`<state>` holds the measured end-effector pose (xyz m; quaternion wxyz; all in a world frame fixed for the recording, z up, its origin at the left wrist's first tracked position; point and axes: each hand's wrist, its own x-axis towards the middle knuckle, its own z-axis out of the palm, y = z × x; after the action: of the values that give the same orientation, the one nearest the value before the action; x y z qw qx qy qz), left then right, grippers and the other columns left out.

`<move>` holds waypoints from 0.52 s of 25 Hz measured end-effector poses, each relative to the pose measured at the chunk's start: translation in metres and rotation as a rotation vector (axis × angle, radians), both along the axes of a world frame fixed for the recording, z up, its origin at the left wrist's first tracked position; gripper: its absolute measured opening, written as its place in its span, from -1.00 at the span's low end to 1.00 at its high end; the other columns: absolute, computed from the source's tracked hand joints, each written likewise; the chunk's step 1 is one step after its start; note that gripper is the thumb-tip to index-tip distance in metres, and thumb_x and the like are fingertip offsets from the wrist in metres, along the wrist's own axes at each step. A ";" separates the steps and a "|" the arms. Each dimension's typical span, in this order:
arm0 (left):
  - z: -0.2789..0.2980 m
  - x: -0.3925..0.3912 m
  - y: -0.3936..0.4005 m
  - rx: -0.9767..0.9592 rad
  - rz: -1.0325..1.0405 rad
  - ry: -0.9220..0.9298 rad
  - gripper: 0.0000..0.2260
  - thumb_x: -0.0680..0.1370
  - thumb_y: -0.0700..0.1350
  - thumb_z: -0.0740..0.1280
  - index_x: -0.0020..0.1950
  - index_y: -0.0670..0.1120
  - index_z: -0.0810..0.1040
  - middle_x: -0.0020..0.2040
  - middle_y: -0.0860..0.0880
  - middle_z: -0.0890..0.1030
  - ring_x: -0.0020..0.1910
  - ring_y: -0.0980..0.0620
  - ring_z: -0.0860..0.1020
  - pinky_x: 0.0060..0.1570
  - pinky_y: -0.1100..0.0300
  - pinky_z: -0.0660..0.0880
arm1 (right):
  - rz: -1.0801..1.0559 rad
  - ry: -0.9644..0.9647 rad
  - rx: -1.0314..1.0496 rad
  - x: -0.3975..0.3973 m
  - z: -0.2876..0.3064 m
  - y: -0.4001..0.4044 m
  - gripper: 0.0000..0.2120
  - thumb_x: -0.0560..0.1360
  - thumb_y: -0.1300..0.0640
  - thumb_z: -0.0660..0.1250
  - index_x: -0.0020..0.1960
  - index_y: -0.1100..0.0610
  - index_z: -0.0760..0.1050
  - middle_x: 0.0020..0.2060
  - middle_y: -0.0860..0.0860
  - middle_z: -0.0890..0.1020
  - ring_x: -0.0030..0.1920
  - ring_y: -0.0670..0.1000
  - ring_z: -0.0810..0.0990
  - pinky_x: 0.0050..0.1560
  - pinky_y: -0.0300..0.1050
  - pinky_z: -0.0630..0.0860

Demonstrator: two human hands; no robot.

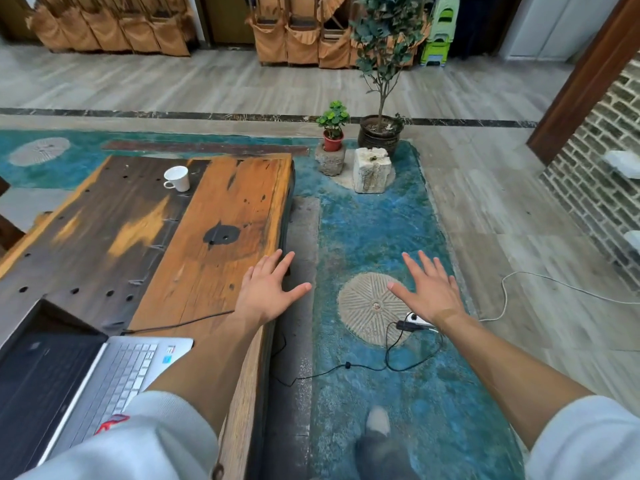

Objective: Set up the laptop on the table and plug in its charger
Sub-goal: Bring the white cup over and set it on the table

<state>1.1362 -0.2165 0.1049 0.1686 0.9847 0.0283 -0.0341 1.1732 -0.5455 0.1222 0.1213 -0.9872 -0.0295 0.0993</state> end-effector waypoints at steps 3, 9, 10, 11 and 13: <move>-0.007 0.041 -0.008 0.014 -0.010 0.007 -0.17 0.39 0.55 -0.02 0.58 0.21 0.03 0.61 0.07 0.06 0.58 -0.03 0.02 0.52 -0.09 -0.02 | -0.002 0.003 0.012 0.044 -0.004 -0.008 -0.22 0.45 -0.46 0.05 0.56 -0.20 -0.07 0.59 -0.06 -0.09 0.58 0.09 -0.13 0.49 0.24 -0.03; -0.011 0.136 -0.041 0.037 0.012 0.019 -0.18 0.39 0.55 -0.01 0.58 0.20 0.02 0.61 0.09 0.05 0.58 -0.01 0.01 0.53 -0.09 -0.02 | 0.040 0.009 0.008 0.158 -0.010 -0.044 -0.21 0.44 -0.46 0.07 0.56 -0.20 -0.07 0.59 -0.05 -0.09 0.58 0.11 -0.13 0.51 0.26 -0.04; -0.010 0.150 -0.046 0.042 0.022 0.025 -0.18 0.40 0.54 -0.01 0.58 0.20 0.02 0.61 0.08 0.05 0.58 -0.01 0.00 0.53 -0.08 -0.02 | 0.047 0.009 0.003 0.177 -0.009 -0.050 -0.21 0.44 -0.45 0.07 0.56 -0.20 -0.07 0.59 -0.05 -0.08 0.58 0.11 -0.13 0.51 0.26 -0.03; -0.009 0.166 -0.053 0.039 0.036 0.033 -0.18 0.40 0.54 0.00 0.58 0.20 0.02 0.61 0.08 0.05 0.58 -0.01 0.00 0.53 -0.08 -0.01 | 0.047 0.011 0.009 0.196 -0.007 -0.058 -0.21 0.45 -0.45 0.07 0.56 -0.19 -0.07 0.59 -0.05 -0.08 0.58 0.11 -0.12 0.50 0.26 -0.03; -0.006 0.194 -0.065 0.031 0.055 0.041 -0.16 0.38 0.56 -0.03 0.58 0.20 0.03 0.61 0.08 0.05 0.58 -0.02 0.01 0.53 -0.07 0.00 | 0.038 0.013 0.017 0.227 -0.006 -0.070 -0.21 0.45 -0.45 0.07 0.57 -0.19 -0.07 0.59 -0.05 -0.09 0.58 0.11 -0.13 0.50 0.26 -0.03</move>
<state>1.3297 -0.2814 0.0991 0.1537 0.9851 0.0595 -0.0492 1.3999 -0.6158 0.1160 0.1280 -0.9847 -0.0485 0.1076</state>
